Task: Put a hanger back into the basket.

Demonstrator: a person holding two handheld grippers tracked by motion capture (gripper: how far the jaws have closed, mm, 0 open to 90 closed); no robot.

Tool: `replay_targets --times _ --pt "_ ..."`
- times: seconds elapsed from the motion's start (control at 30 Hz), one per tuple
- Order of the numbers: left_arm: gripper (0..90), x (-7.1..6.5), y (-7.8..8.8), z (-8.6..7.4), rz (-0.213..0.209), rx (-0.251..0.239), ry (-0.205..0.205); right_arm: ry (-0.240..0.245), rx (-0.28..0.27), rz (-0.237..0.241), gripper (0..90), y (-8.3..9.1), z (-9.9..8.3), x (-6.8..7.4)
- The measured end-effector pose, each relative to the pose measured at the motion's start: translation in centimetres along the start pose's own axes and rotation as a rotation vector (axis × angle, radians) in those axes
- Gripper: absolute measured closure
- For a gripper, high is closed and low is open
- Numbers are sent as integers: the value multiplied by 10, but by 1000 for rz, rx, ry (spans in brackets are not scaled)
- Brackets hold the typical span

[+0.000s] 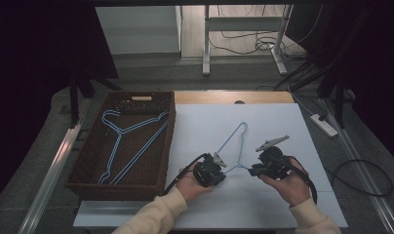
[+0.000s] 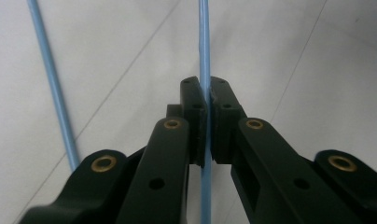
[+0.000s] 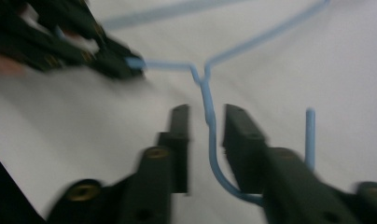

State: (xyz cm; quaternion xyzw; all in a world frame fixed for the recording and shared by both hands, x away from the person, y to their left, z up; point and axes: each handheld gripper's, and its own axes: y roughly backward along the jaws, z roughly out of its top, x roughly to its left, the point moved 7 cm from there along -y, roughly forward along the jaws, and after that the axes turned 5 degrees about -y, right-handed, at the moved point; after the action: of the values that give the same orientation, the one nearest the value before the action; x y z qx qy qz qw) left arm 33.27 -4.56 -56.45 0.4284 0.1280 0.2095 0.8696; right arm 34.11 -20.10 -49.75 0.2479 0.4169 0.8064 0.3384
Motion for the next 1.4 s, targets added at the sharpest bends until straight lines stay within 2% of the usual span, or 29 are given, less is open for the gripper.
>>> replay_targets --times 0.03,0.13,0.17,0.27,0.3,0.33,0.37,0.43,0.63,0.8,1.03,1.27,1.4 --pt "861 1 3 1 9 -12 1 14 -121 23 552 7 6 1" --pt "862 2 6 2 19 -29 13 32 -320 65 448 24 16 3" --pt "862 2 6 2 19 -29 13 32 -320 65 448 24 16 3" --pt "862 6 11 3 16 -54 40 56 -474 78 399 44 21 4" --pt "863 7 13 4 15 -65 53 71 -549 87 392 56 21 5" --pt "863 8 15 4 15 -77 61 77 -578 101 392 61 20 5" --pt "863 9 18 5 17 -87 67 77 -578 101 392 61 20 5" --pt "863 11 22 6 28 -100 71 99 -607 132 392 68 16 7" --pt "864 13 35 11 27 -136 84 109 -612 133 366 66 -2 2" --pt "864 11 46 17 24 -173 79 74 -575 99 330 50 -16 -14" --pt "865 4 64 27 3 -230 79 25 -530 81 301 35 -27 -29" --pt "865 -1 81 37 2 -269 62 10 -521 76 301 31 -31 -34" --pt "865 -4 102 42 2 -305 53 10 -509 69 300 29 -33 -36"
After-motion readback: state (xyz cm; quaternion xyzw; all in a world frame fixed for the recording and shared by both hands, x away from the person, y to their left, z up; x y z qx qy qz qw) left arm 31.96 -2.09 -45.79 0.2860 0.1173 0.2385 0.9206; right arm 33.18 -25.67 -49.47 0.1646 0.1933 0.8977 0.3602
